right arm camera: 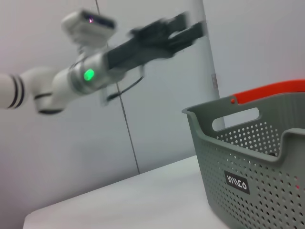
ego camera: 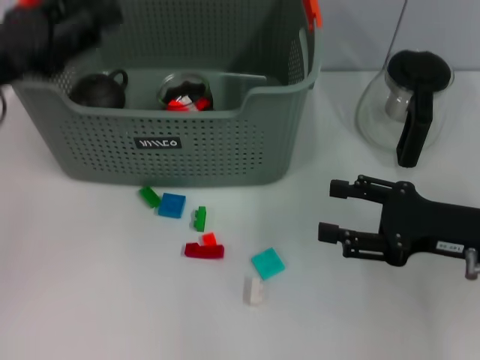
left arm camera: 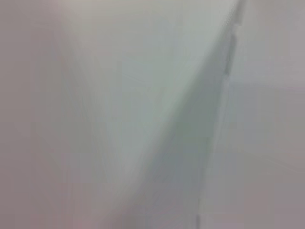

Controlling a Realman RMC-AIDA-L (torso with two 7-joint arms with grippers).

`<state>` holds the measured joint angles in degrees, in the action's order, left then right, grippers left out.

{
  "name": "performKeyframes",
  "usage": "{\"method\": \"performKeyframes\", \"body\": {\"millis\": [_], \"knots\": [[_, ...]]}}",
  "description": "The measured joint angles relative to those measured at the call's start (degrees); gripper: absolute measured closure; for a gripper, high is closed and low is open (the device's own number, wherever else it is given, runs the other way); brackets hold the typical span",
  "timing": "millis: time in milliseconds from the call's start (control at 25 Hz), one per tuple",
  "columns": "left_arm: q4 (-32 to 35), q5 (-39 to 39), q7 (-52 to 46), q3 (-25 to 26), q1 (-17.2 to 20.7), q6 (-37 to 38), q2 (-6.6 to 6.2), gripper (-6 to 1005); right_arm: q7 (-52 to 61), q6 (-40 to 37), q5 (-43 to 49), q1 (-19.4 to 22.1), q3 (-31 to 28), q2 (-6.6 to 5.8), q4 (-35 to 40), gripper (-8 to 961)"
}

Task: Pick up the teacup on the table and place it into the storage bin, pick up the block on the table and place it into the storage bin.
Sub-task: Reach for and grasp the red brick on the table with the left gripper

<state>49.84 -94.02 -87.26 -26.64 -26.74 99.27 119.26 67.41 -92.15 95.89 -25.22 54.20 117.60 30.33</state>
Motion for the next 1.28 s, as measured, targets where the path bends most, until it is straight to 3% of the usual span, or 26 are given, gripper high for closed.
{"method": "performKeyframes", "body": {"millis": [200, 360, 680, 1080, 1280], "knots": [[1.74, -10.09, 11.01, -0.38, 5.75, 8.38, 2.77, 480, 0.00, -0.14, 0.00, -0.07, -0.08, 0.00, 0.00, 132], [2.81, -15.84, 16.00, -2.64, 9.07, 8.78, 4.89, 480, 0.00, 0.07, 0.00, -0.06, -0.07, 0.06, -0.07, 132], [-3.46, -27.53, 16.75, -8.20, 6.71, -1.31, 4.95, 481, 0.00, 0.21, 0.00, 0.04, -0.06, 0.16, -0.10, 133], [-7.03, -28.45, 18.98, -15.91, 4.25, -13.89, 5.06, 481, 0.00, 0.25, 0.00, 0.09, -0.06, 0.18, -0.10, 133], [-9.91, -28.21, 22.41, -17.08, 3.78, -18.33, 5.17, 482, 0.00, 0.30, 0.00, 0.14, -0.06, 0.17, -0.10, 133]]}}
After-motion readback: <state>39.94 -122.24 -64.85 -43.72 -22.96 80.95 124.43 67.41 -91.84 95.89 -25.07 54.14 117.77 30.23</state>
